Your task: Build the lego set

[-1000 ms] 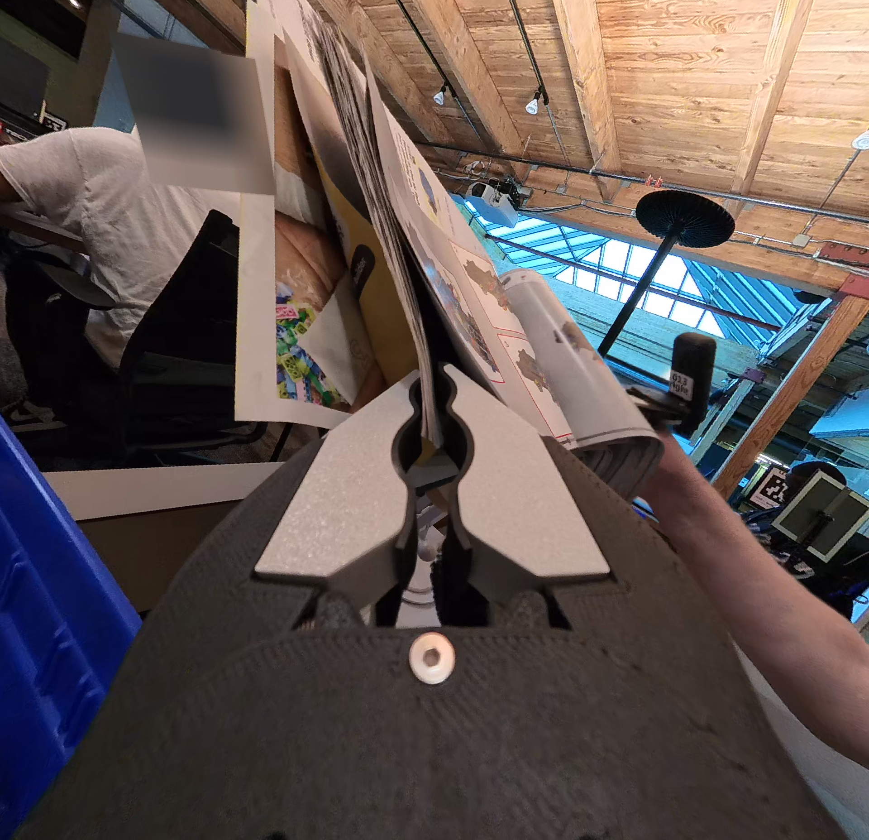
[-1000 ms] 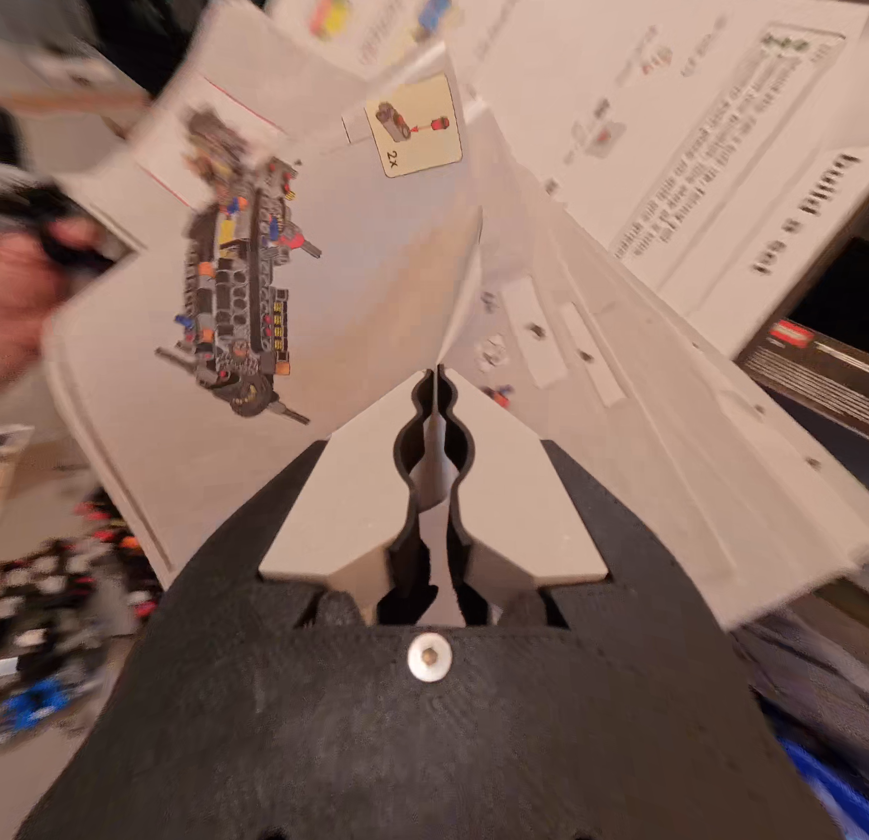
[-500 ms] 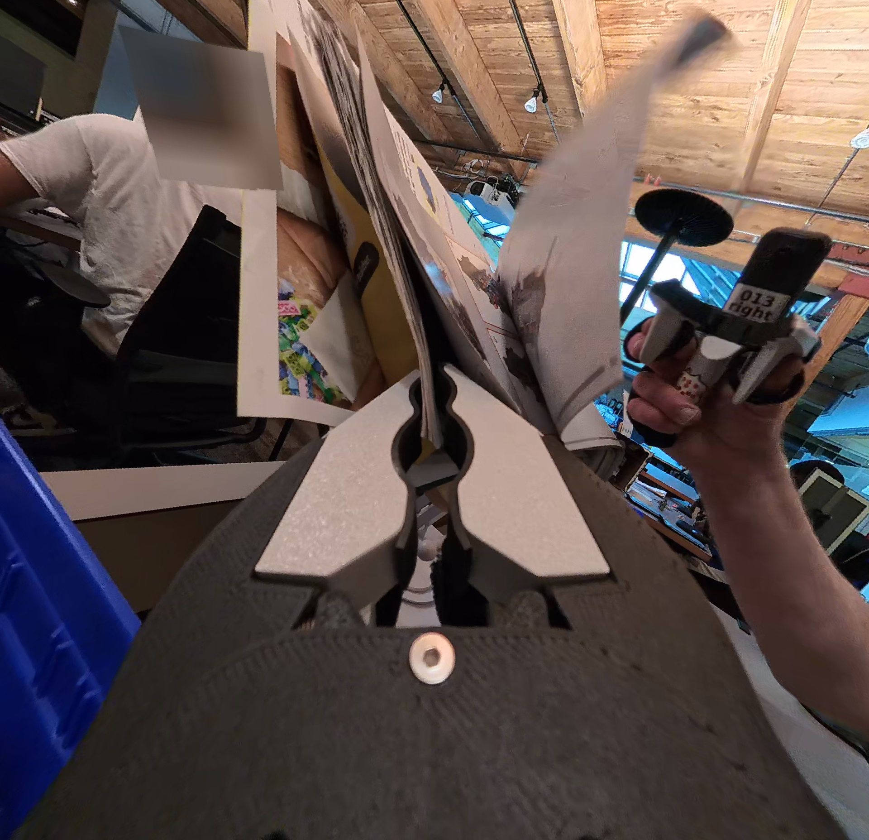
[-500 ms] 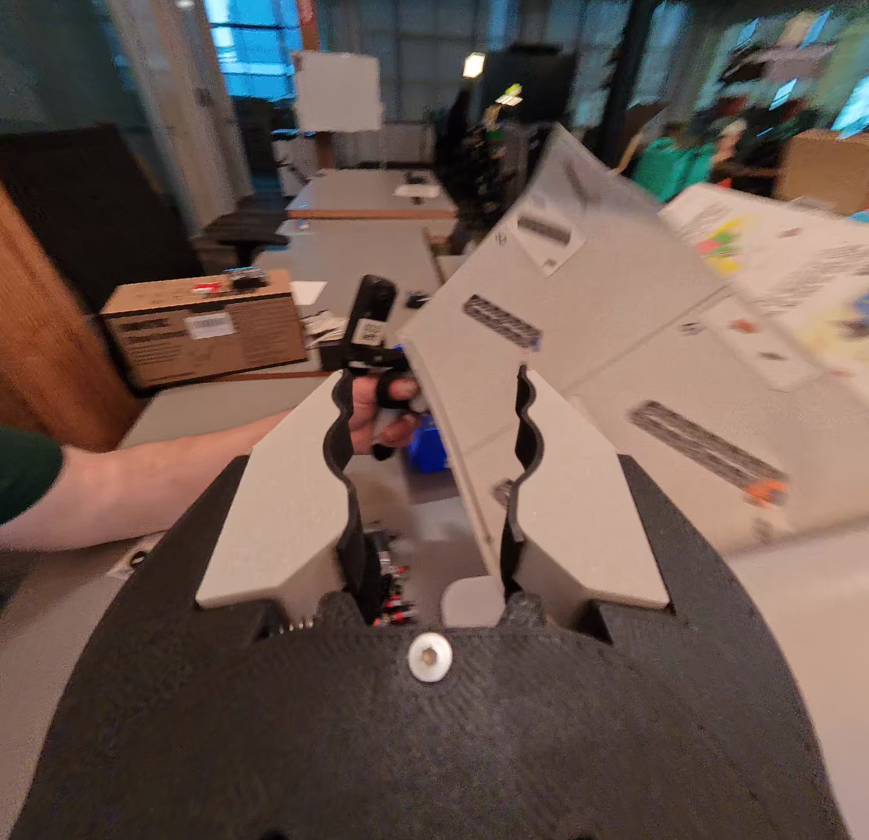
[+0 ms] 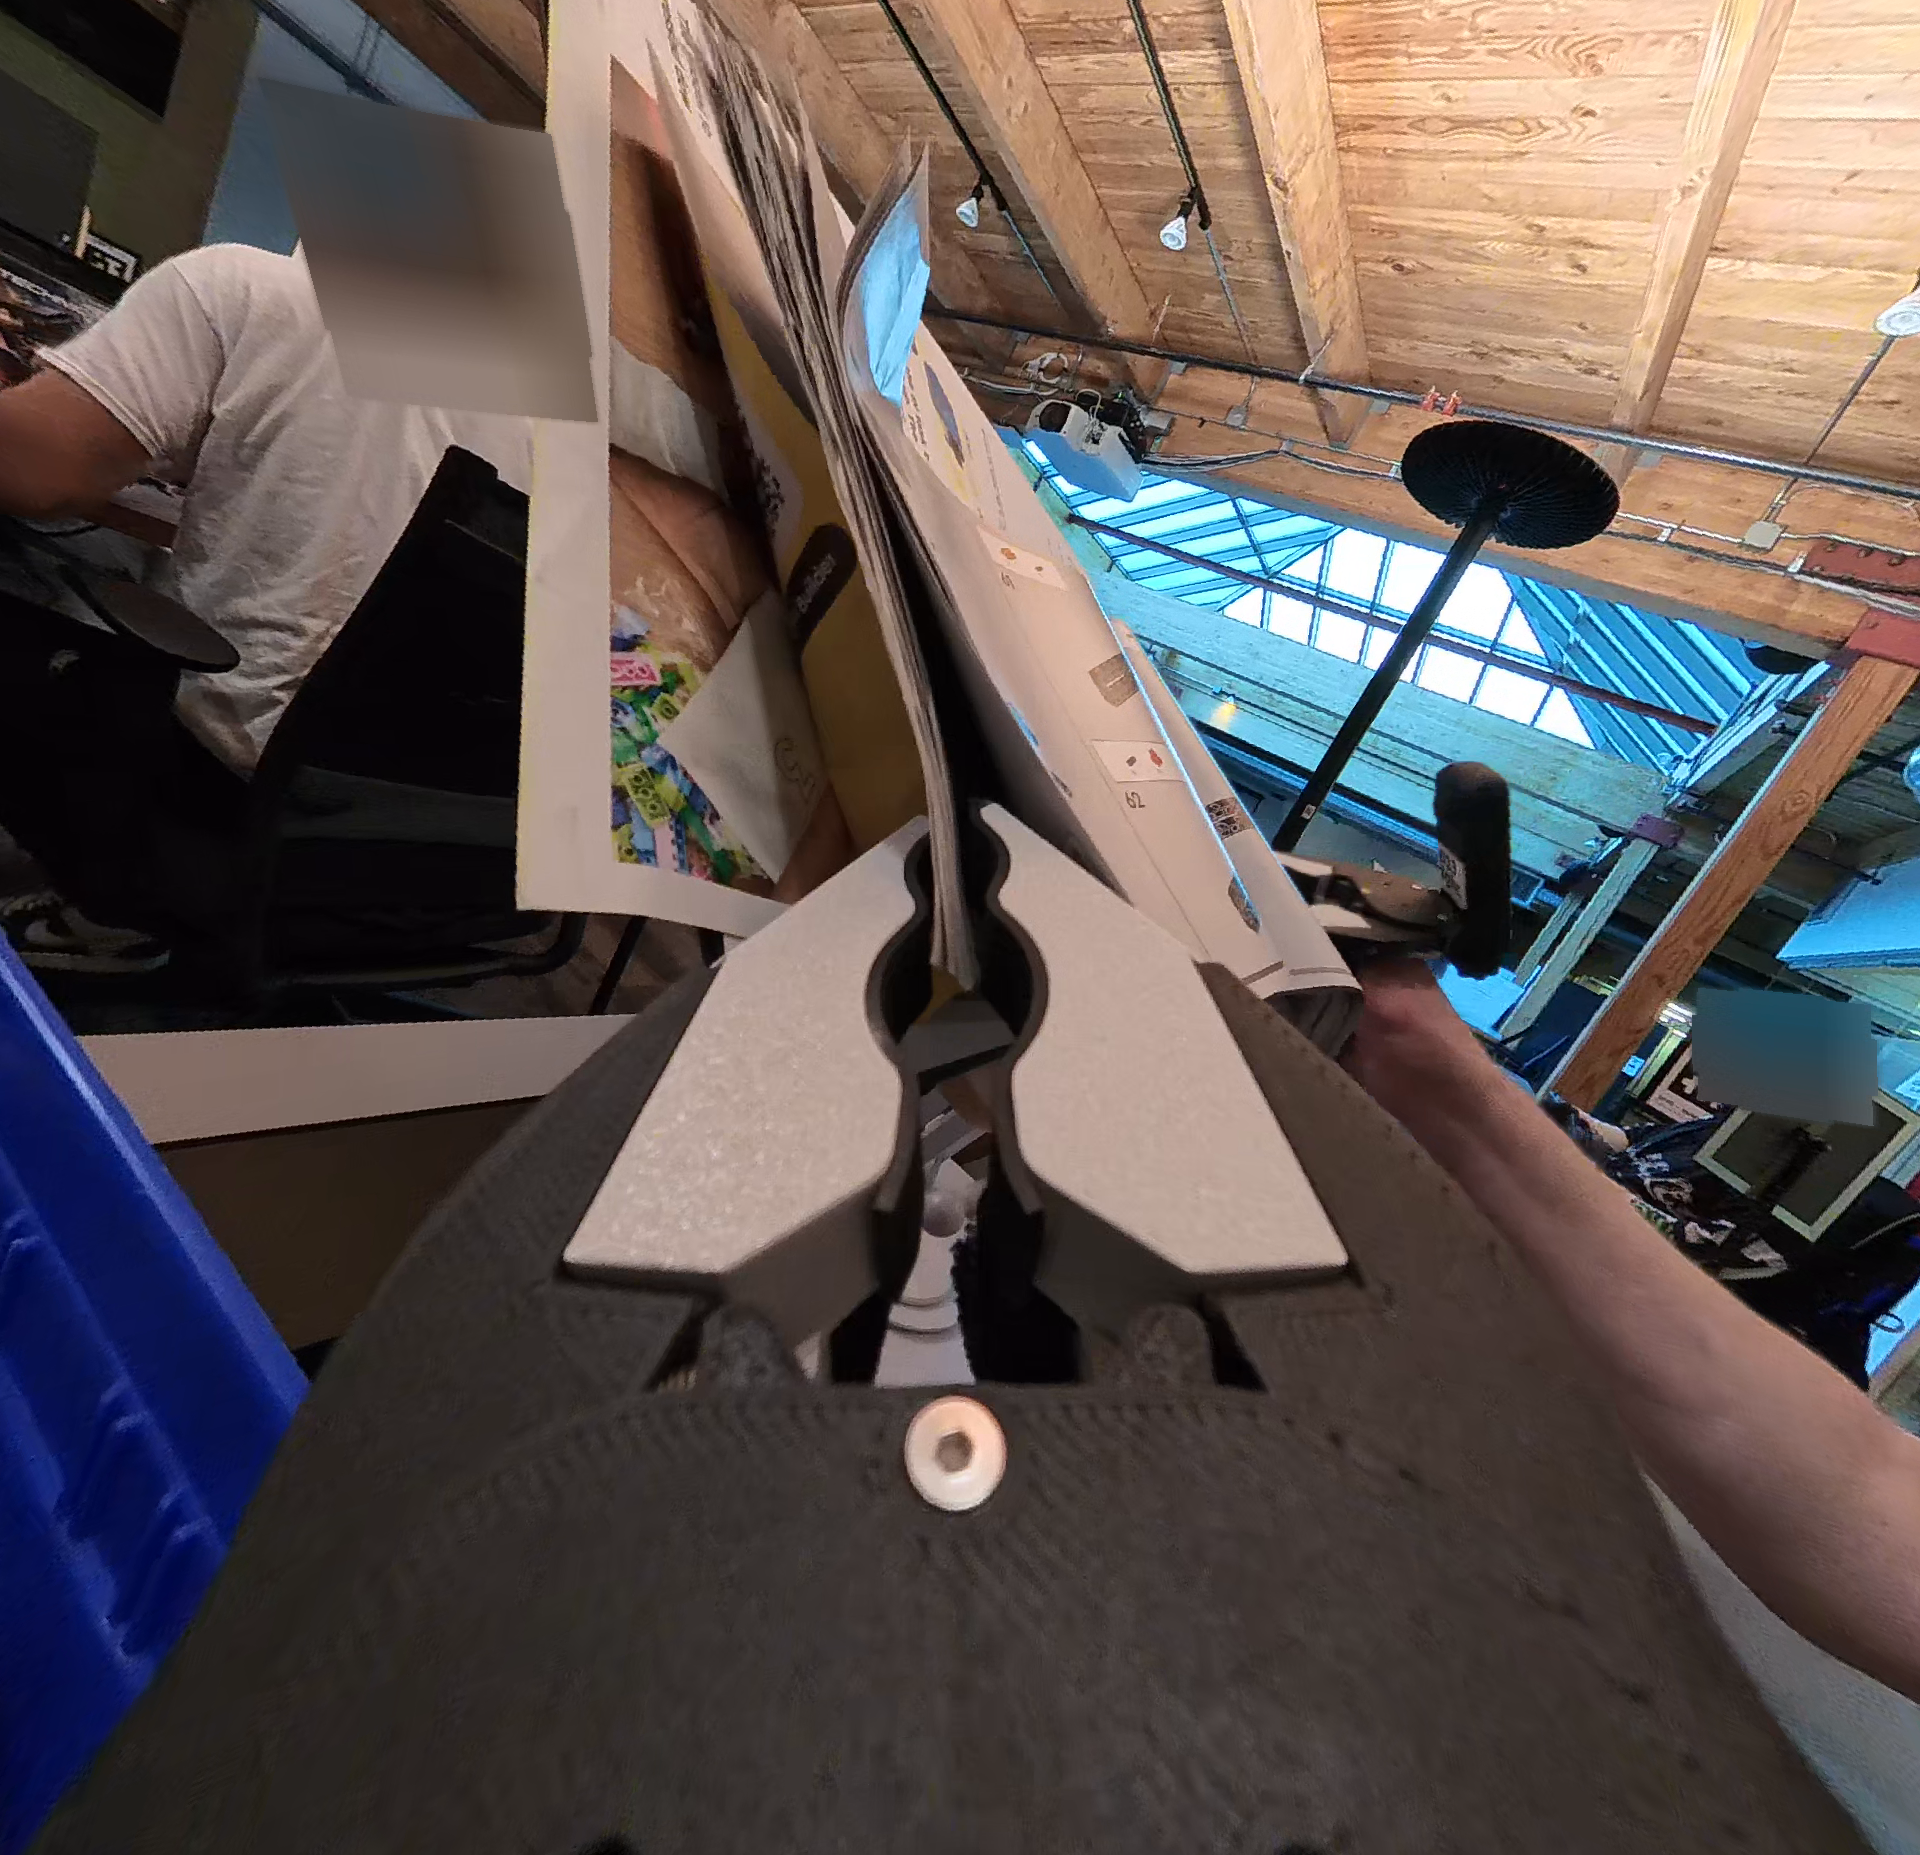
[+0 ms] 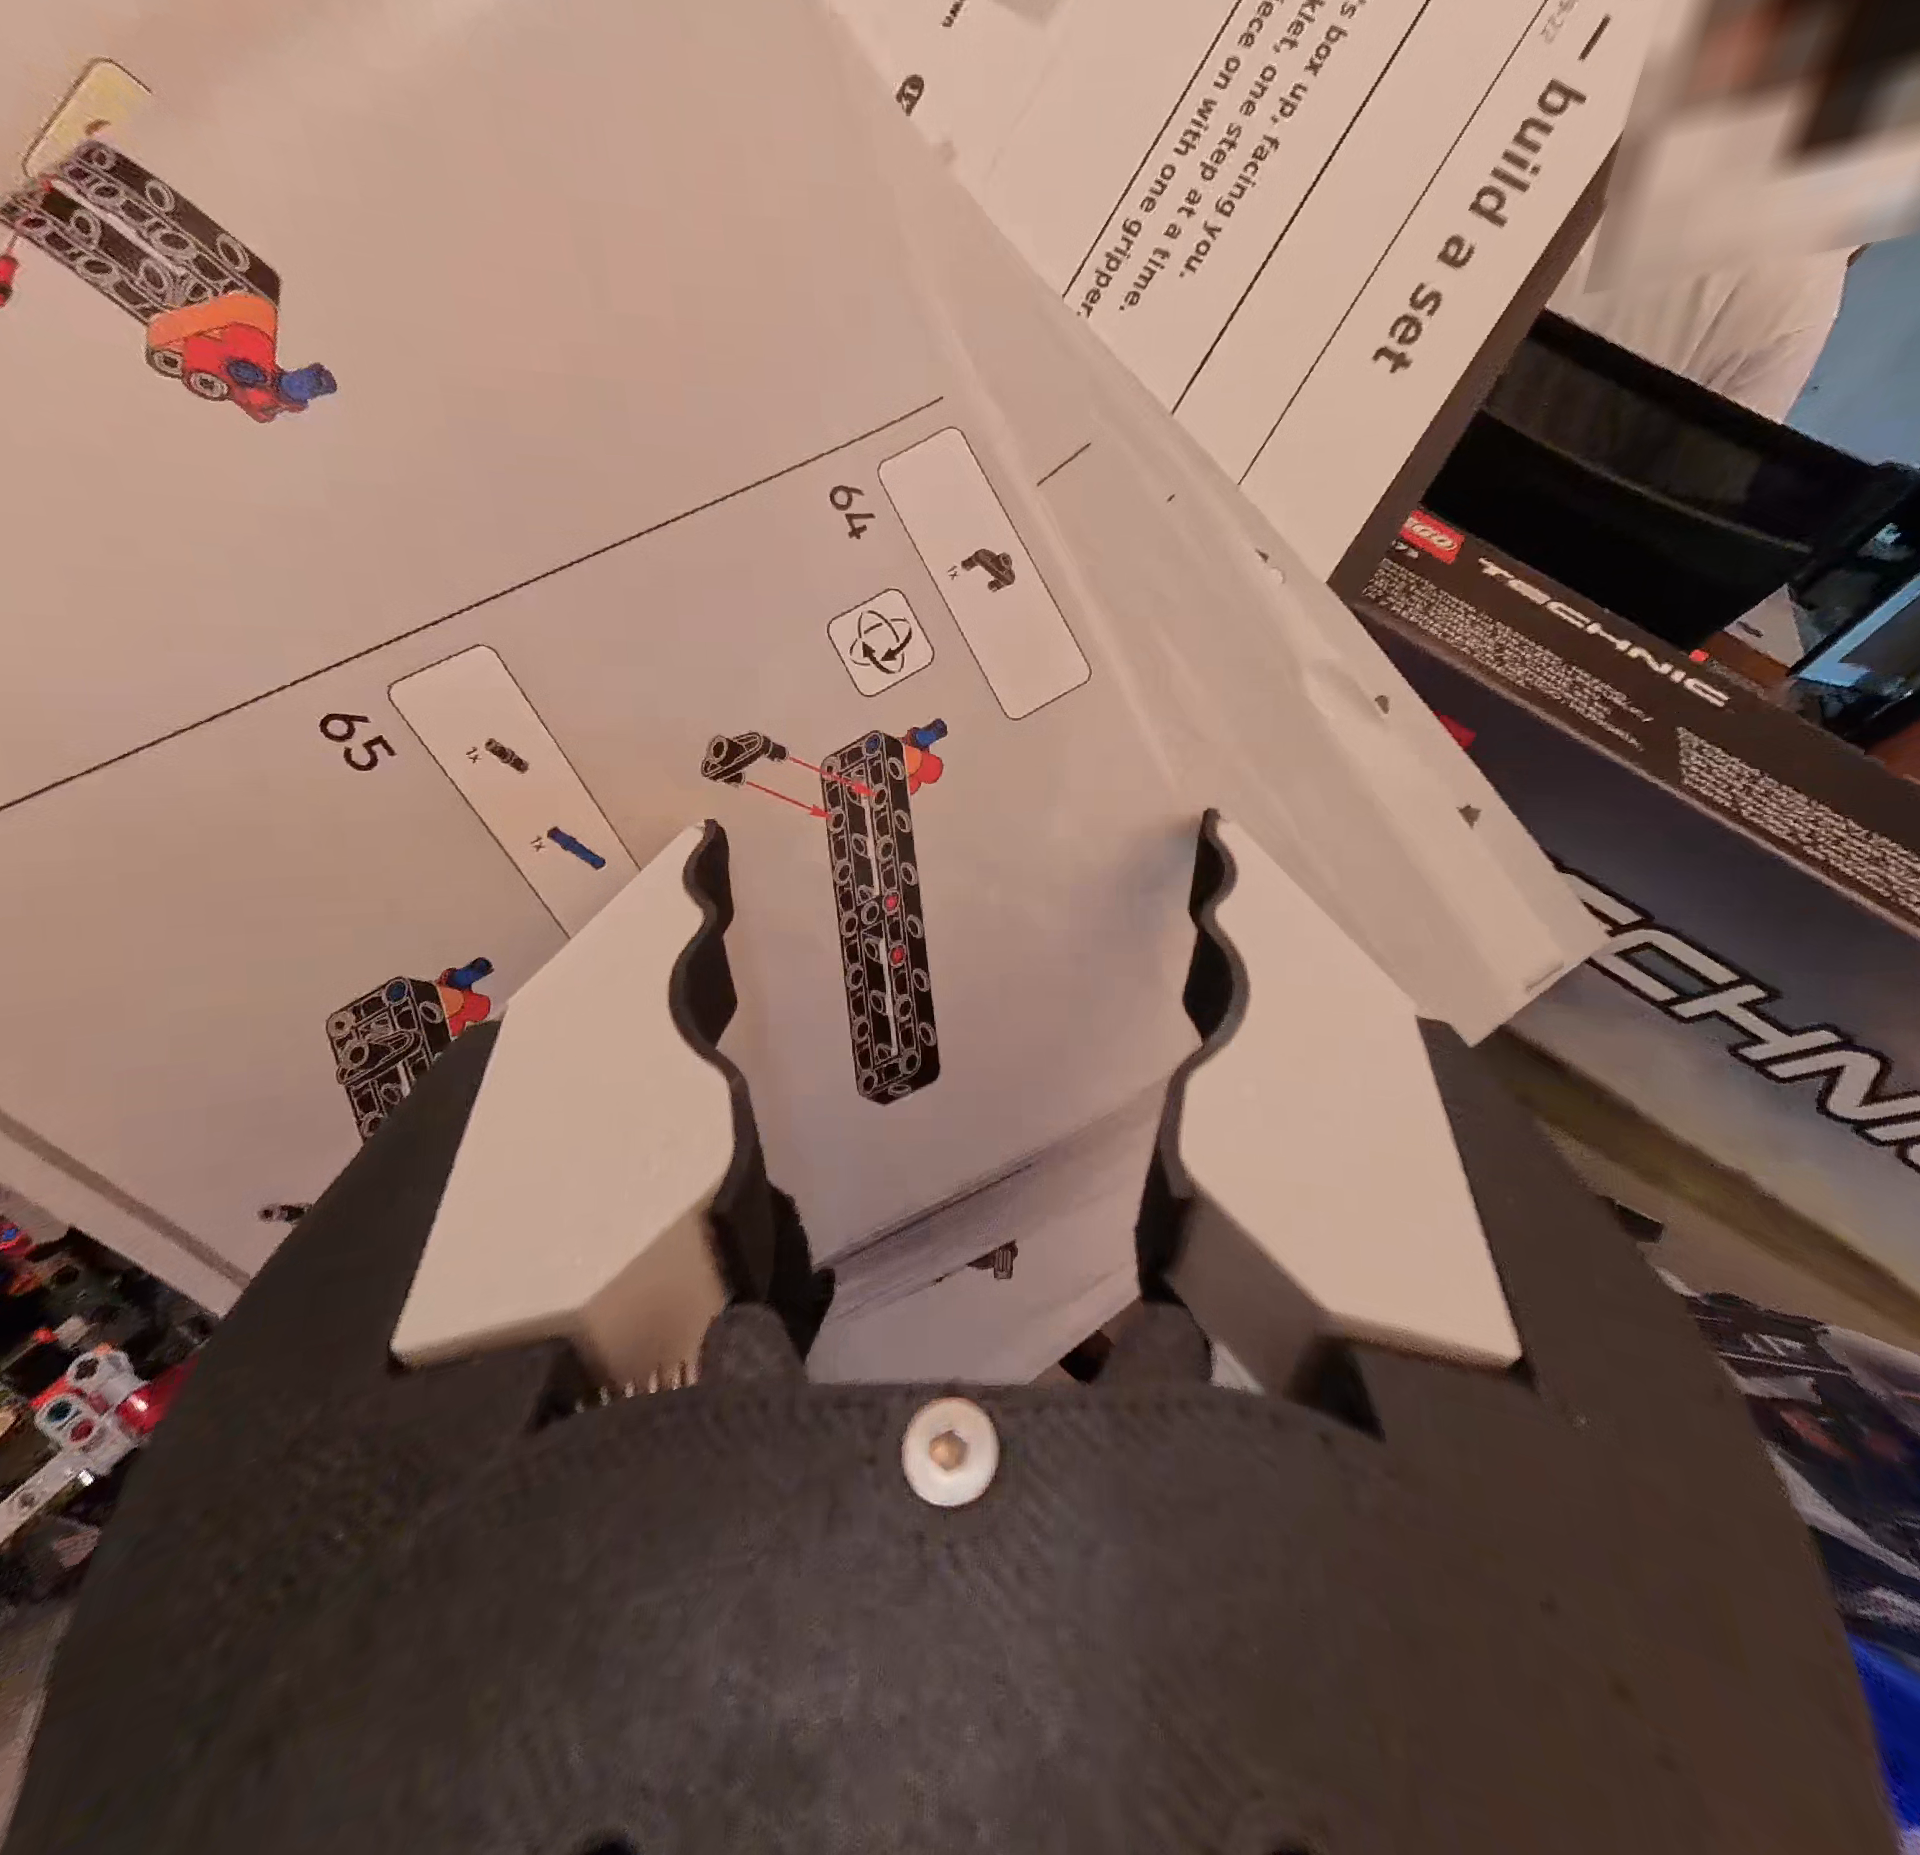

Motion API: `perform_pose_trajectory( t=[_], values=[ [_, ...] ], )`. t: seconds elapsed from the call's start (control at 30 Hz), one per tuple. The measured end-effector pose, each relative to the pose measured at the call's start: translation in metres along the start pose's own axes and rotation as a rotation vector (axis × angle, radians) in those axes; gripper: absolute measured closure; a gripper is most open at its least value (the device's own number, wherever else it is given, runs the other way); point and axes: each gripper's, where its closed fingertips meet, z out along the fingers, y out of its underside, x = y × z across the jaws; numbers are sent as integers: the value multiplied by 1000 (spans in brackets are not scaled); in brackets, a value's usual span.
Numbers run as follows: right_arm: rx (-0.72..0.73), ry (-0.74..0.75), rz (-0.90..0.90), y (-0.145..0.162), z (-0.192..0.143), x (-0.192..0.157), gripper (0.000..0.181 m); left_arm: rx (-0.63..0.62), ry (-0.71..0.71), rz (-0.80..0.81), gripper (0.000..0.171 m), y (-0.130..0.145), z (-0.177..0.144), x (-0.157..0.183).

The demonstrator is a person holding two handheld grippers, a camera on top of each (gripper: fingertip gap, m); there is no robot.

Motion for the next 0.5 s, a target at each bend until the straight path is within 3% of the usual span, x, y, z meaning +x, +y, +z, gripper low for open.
perform_pose_trajectory(
  t=[0.23, 0.33, 0.5],
  values=[
    [26, 38, -33, 0, 1, 2, 103, -3, -4, -1, 171, 3, 1, -2],
    [31, 58, -92, -1, -1, -3, 120, -5, -5, -1, 171, 4, 1, -2],
    [34, 33, -67, 0, 0, -5, 122, -5, -5, 1, 171, 3, 1, -2]
  ],
)
